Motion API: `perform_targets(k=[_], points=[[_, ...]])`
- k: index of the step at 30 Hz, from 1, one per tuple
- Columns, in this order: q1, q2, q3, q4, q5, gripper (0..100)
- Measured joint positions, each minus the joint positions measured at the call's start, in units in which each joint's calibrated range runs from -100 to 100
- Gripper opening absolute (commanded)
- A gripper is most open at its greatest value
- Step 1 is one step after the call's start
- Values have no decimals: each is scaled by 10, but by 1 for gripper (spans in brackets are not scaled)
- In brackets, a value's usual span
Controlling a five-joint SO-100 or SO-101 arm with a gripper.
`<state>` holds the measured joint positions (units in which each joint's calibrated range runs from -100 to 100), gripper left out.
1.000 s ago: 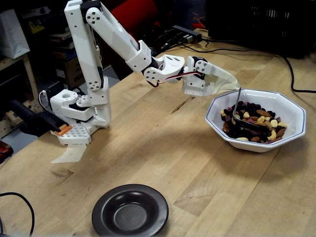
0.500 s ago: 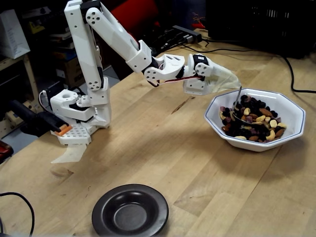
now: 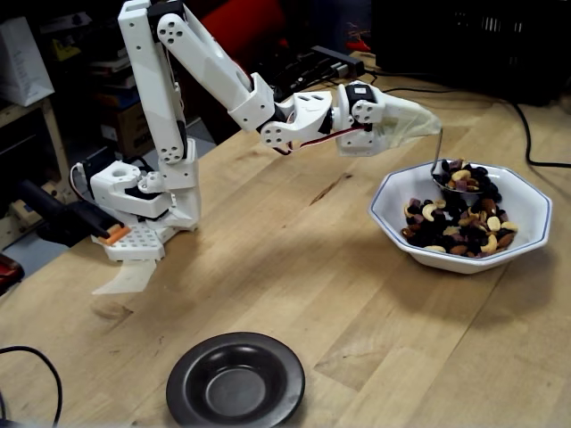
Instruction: Use spoon to transfer food from the white bowl to brown plate
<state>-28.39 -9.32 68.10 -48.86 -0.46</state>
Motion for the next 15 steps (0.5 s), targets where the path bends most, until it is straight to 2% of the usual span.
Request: perform_targets(k=[15], points=[[43,0,0,-2,0,4]])
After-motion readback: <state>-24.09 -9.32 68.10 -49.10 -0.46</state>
